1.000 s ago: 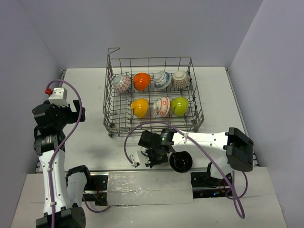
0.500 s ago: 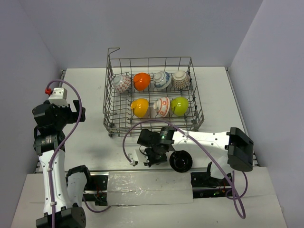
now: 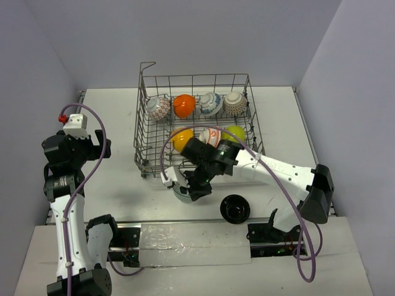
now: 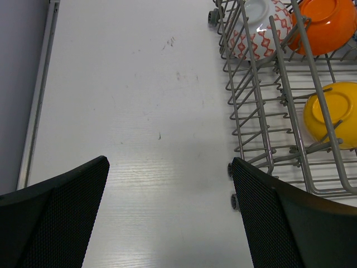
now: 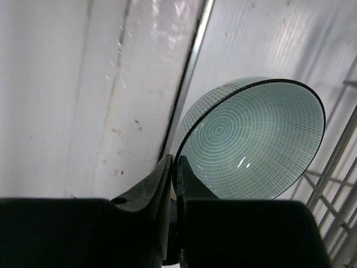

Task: Load the bowls into the dish rack
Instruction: Pick up the bowl from the center of the board, then turn the bowl upside down over the dish rack.

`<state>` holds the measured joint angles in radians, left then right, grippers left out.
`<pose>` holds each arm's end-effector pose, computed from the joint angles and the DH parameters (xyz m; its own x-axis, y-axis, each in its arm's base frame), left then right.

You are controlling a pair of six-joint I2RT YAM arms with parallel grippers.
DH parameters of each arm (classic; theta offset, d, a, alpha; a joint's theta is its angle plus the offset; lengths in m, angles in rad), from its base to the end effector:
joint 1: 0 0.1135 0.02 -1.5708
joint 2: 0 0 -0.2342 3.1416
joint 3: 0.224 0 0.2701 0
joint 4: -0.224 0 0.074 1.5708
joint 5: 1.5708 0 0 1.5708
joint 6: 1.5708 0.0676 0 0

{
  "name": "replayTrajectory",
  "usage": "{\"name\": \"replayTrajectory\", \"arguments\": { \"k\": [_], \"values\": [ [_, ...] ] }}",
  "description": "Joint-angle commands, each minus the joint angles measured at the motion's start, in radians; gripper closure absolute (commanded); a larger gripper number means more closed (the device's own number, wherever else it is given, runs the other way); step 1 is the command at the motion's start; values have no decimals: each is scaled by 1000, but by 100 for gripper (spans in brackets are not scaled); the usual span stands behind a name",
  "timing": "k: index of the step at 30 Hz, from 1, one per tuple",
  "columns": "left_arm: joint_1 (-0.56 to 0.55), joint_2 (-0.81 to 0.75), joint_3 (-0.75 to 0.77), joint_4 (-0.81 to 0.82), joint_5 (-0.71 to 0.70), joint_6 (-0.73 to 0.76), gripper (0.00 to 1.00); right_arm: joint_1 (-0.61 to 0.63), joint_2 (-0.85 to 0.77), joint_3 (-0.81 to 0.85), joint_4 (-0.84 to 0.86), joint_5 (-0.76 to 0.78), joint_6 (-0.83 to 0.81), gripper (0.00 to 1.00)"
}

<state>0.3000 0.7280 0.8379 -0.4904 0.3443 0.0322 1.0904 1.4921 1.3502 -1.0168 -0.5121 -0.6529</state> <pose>0.2247 0.0456 0.3067 -0.3539 -0.0778 -0.9320 0.0326 0.9949 -0.0954 0.1204 0.3027 0.2473 0.1884 -0.7844 -0.5909 -0.9433 -0.3119 0.1133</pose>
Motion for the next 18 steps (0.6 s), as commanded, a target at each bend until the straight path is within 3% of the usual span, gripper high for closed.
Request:
{"name": "replayTrajectory", "arguments": {
  "k": [1, 7, 18],
  "values": [
    [8, -18, -5, 38, 28, -14, 2, -93, -41, 121, -107, -250, -65, 100],
    [11, -30, -13, 39, 30, -12, 2, -182, 3, 246, -242, -454, -146, 100],
    [16, -27, -13, 38, 36, -12, 2, -293, 111, 438, -428, -658, -278, 100]
  ]
}}
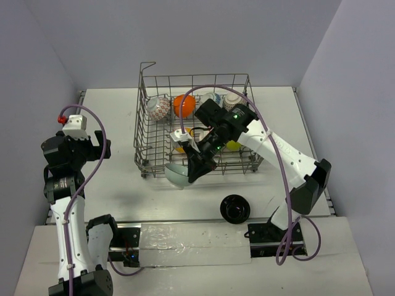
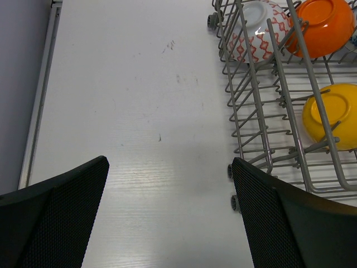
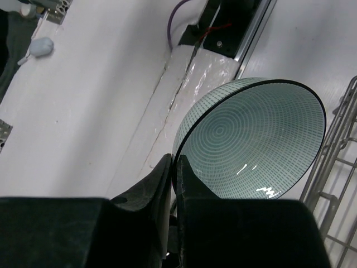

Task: Load the bowls into the dish rack
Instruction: Turn the bowl upside down over the dish rack.

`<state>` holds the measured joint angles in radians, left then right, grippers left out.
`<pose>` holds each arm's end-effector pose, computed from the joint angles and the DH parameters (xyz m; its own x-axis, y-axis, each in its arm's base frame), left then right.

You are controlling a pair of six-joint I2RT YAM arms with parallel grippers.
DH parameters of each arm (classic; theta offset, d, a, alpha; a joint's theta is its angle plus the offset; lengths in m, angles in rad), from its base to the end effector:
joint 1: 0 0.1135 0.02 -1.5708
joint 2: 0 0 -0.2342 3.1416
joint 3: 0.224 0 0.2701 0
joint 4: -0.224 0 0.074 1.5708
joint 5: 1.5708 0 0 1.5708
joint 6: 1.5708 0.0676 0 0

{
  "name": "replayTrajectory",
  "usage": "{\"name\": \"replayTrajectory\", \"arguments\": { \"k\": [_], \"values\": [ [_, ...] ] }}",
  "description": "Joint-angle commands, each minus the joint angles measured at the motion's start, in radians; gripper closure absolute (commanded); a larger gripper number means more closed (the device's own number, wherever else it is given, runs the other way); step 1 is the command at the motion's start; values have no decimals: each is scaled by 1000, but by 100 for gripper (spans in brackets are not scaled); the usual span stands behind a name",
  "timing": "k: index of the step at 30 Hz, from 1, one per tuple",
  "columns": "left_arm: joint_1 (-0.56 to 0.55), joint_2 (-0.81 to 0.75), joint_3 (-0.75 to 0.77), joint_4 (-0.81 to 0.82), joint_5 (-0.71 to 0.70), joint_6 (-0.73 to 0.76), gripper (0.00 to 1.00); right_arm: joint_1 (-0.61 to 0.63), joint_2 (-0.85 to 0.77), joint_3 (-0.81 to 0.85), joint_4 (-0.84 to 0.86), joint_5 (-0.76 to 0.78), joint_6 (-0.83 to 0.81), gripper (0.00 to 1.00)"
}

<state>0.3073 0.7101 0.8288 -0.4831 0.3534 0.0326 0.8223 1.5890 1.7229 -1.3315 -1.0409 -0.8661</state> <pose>0.2217 0.0458 0.3080 -0.3387 -0.0754 -0.9379 0.0355 0.9951 -0.0928 0.1728 0.2717 0.3416 0.0347 -0.5284 -0.8483 -0.8614 -0.4462 0.2427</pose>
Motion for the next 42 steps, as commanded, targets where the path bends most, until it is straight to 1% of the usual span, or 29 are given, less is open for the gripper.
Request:
{"name": "replayTrajectory", "arguments": {
  "k": [1, 8, 11, 12, 14, 17, 18, 19, 20, 21, 22, 23, 24, 25, 26, 27, 28, 29, 30, 31, 32, 33, 34, 35, 36, 37, 38, 42],
  "values": [
    [7, -11, -3, 31, 27, -13, 1, -31, 19, 73, -113, -139, -63, 100],
    [9, -11, -3, 31, 32, -13, 2, -68, 68, 139, -115, -180, -63, 100],
    [7, -12, -7, 32, 30, -13, 1, -104, 106, 188, -113, -218, -56, 100],
    [7, -14, -5, 32, 30, -13, 1, -135, 117, 205, -112, -234, -44, 100],
    [9, -12, -5, 32, 32, -14, 1, -166, 161, 273, -110, -260, -22, 100],
    [10, -12, -5, 32, 32, -13, 1, -227, 203, 340, -31, -314, 108, 100],
    [9, -12, -5, 32, 32, -13, 1, -242, 224, 349, 45, -336, 203, 100],
    [9, -11, -5, 32, 33, -13, 1, -264, 233, 356, 95, -340, 252, 100],
    [10, -9, -5, 34, 33, -13, 1, -271, 242, 351, 145, -340, 365, 100],
    [9, -8, -5, 32, 33, -13, 1, -279, 244, 346, 260, -335, 425, 100],
    [9, -8, -5, 34, 36, -13, 1, -288, 244, 327, 328, -305, 488, 100],
    [10, -6, -5, 32, 38, -13, 1, -295, 241, 313, 392, -297, 612, 100],
    [9, -6, -7, 32, 39, -13, 1, -299, 238, 294, 526, -292, 677, 100],
    [9, -3, -7, 32, 39, -11, 1, -307, 233, 253, 607, -289, 744, 100],
    [10, -1, -7, 32, 41, -11, 1, -317, 232, 236, 676, -297, 860, 100],
    [9, 0, -7, 31, 41, -10, 1, -322, 232, 224, 789, -300, 925, 100],
    [9, 2, -7, 32, 39, -11, 1, -327, 233, 201, 846, -300, 975, 100],
    [10, 2, -5, 32, 38, -10, 1, -336, 239, 187, 906, -309, 1089, 100],
    [9, 2, -3, 34, 36, -10, 1, -342, 244, 170, 1051, -317, 1165, 100],
    [10, 2, -3, 34, 36, -10, 1, -347, 247, 124, 1146, -323, 1243, 100],
    [9, 2, -3, 32, 35, -10, 1, -350, 253, 94, 1252, -333, 1445, 100],
    [10, 0, -5, 34, 36, -10, 1, -357, 255, 52, 1549, -335, 1580, 100],
    [10, -3, -7, 32, 38, -10, 1, -364, 258, -38, 1738, -329, 1718, 100],
    [10, -3, -8, 32, 36, -10, 1, -370, 285, -67, 1910, -324, 2001, 100],
    [10, -3, -10, 34, 38, -13, 1, -376, 308, -83, 2217, -321, 2136, 100],
    [10, -3, -10, 34, 39, -11, 1, -379, 334, -88, 2323, -315, 2235, 100],
    [10, -1, -10, 34, 41, -13, 1, -380, 368, -89, 2388, -308, 2313, 100],
    [12, 2, -8, 32, 41, -13, 1, -387, 387, -124, 2356, -265, 2279, 100]
  ]
}}
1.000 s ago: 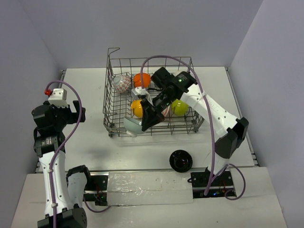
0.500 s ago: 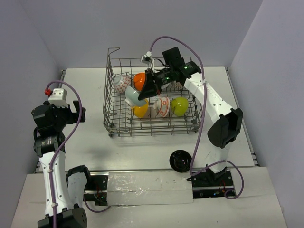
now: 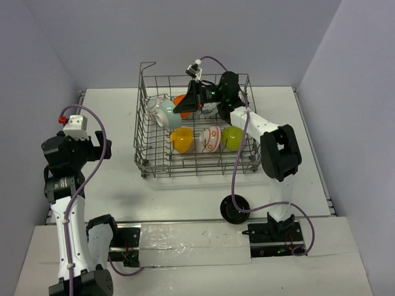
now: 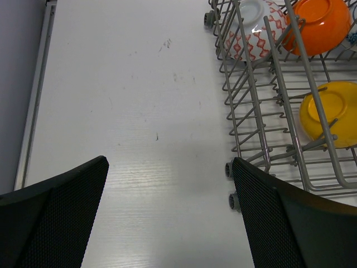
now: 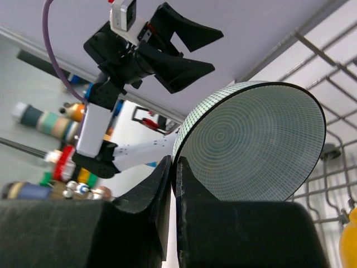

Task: Load the bowls into the dish rack
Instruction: Turn the bowl upside down over the dish rack.

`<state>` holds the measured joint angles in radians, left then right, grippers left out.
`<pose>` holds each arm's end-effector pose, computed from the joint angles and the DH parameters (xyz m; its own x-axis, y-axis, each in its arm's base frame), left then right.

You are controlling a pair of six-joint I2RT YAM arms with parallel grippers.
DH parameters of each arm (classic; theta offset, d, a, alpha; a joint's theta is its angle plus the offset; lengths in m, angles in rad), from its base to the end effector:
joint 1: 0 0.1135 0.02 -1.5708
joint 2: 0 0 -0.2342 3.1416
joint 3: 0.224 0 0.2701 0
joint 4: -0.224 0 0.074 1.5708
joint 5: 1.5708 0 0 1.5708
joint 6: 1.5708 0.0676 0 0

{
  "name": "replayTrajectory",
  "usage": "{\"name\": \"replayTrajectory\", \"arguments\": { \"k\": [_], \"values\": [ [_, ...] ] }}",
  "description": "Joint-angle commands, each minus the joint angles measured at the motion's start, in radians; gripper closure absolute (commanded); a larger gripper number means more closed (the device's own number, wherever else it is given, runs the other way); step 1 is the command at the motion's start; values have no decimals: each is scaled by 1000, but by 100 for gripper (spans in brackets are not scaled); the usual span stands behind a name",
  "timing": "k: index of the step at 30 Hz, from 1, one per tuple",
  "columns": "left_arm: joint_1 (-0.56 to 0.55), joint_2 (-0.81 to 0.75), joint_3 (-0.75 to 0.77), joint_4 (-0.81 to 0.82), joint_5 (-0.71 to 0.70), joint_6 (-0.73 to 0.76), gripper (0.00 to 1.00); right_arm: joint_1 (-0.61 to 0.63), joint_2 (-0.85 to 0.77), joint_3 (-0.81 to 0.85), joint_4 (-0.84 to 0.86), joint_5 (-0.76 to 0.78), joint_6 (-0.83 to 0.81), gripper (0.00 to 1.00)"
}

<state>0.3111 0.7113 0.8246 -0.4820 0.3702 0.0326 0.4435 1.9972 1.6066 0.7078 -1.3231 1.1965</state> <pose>0.2220 0.0457 0.3064 -0.3417 -0.0780 -0.9366 0.0471 0.9939 -0.0999 0.3958 0.2606 0.3102 -0.7693 -0.1128 -0.6288 -0.6049 -0.1881 0.7738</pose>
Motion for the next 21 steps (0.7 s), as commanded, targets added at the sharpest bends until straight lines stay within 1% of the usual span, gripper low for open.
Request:
{"name": "replayTrajectory", "arguments": {
  "k": [1, 10, 14, 16, 21],
  "values": [
    [9, 2, -5, 31, 24, -14, 1, -9, -11, -13, 315, 25, 218, 100],
    [13, 8, -5, 33, 29, -14, 1, -29, 49, -10, 256, 70, 195, 100],
    [14, 4, -13, 34, 29, -13, 1, -37, 84, 22, 64, 114, 88, 100],
    [16, -1, -13, 33, 30, -16, 1, -38, 107, 41, 27, 125, 51, 100],
    [16, 0, -13, 34, 33, -14, 1, -39, 169, 71, -22, 131, 37, 100]
  ]
}}
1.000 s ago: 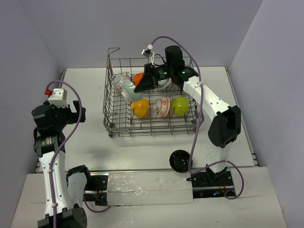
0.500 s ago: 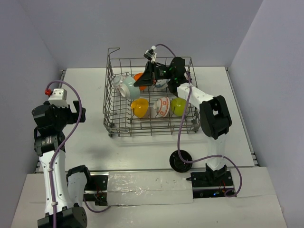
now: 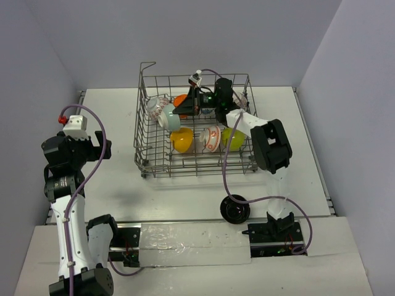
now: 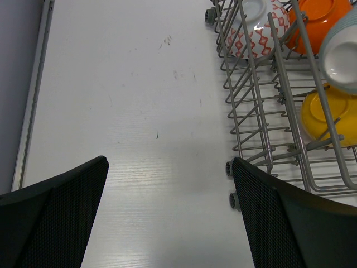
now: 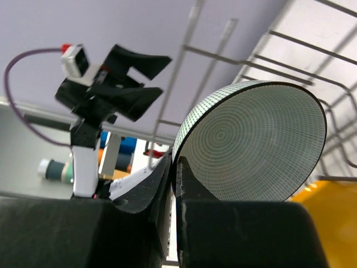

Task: Load the bowls into the dish rack
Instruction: Turn the bowl upside down over the dish rack.

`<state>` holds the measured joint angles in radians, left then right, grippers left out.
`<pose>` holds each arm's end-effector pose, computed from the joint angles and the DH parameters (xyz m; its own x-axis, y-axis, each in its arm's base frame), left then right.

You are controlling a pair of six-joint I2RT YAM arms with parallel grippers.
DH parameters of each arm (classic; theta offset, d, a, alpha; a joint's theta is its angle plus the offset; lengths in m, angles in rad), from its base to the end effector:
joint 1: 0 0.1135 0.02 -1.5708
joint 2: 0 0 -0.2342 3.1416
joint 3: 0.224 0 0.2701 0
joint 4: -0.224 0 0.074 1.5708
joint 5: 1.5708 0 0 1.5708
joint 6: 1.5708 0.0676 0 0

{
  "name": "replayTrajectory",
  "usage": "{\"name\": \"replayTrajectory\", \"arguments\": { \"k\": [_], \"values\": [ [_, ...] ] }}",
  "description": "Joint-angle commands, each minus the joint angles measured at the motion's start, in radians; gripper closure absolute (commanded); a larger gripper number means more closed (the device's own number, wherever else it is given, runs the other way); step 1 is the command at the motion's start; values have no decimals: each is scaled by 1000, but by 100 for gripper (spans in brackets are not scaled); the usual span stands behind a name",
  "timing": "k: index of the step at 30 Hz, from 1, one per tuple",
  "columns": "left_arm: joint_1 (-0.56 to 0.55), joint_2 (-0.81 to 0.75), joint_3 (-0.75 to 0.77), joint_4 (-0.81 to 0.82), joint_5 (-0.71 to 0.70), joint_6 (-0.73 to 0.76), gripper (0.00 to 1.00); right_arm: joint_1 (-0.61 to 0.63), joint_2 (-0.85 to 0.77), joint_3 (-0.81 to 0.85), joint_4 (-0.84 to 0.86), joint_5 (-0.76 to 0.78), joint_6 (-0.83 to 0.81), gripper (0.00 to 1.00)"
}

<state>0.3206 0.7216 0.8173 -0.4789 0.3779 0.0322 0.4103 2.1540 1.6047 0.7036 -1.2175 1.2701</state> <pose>0.2238 0.0480 0.3019 -0.3536 -0.0859 -0.9314 0.0433 0.9932 -0.1080 0.4342 0.2581 0.2376 -0.9021 -0.0320 -0.4304 -0.4273 -0.0741 0.9011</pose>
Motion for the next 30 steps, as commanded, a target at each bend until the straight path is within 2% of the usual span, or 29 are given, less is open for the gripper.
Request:
{"name": "replayTrajectory", "arguments": {
  "k": [1, 11, 19, 30],
  "values": [
    [6, -8, -6, 31, 26, -14, 1, -5, 21, 81, -30, 24, -49, 100],
    [12, -5, -7, 34, 29, -17, 1, -1, 107, 178, -96, 12, -60, 100],
    [17, -7, -9, 36, 33, -18, 1, 41, 129, 192, -46, -17, 0, 100],
    [20, -13, -14, 36, 38, -15, 1, 90, 150, 202, -49, -23, -3, 100]
  ]
}}
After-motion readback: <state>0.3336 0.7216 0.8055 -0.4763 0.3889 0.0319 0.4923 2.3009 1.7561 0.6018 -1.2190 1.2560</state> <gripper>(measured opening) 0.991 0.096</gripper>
